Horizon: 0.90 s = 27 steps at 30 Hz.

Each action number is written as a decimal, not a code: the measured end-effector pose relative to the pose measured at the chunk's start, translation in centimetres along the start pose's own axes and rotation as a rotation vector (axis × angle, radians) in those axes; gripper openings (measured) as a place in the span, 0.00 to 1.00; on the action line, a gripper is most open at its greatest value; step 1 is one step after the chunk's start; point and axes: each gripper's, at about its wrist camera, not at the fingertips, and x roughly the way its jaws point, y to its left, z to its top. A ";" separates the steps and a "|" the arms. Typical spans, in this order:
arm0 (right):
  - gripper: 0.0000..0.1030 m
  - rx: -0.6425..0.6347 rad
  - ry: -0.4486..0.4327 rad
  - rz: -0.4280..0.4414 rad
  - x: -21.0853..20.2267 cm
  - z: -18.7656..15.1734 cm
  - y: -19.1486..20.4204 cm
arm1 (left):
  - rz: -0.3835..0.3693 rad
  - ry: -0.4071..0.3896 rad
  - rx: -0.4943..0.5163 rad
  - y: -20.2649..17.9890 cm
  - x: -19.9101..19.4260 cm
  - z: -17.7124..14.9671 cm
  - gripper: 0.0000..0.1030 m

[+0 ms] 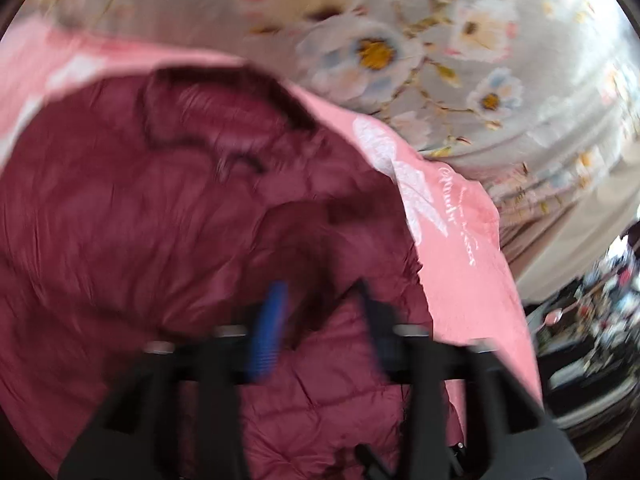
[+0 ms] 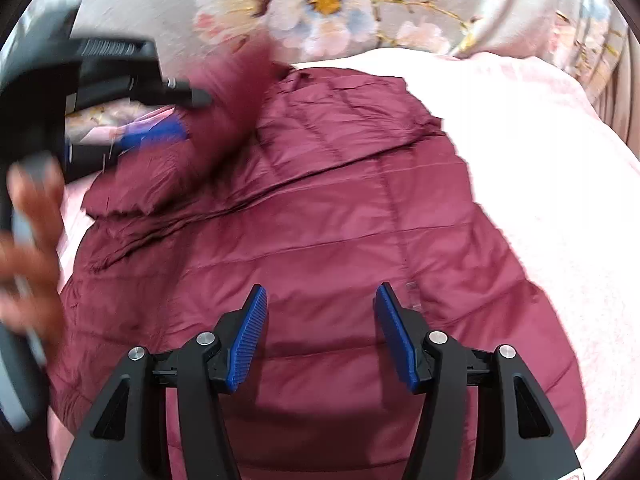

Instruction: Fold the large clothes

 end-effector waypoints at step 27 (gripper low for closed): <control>0.02 0.055 -0.103 0.174 2.1 17.4 1.7 | -0.160 -0.257 -0.764 25.5 -10.2 2.3 0.72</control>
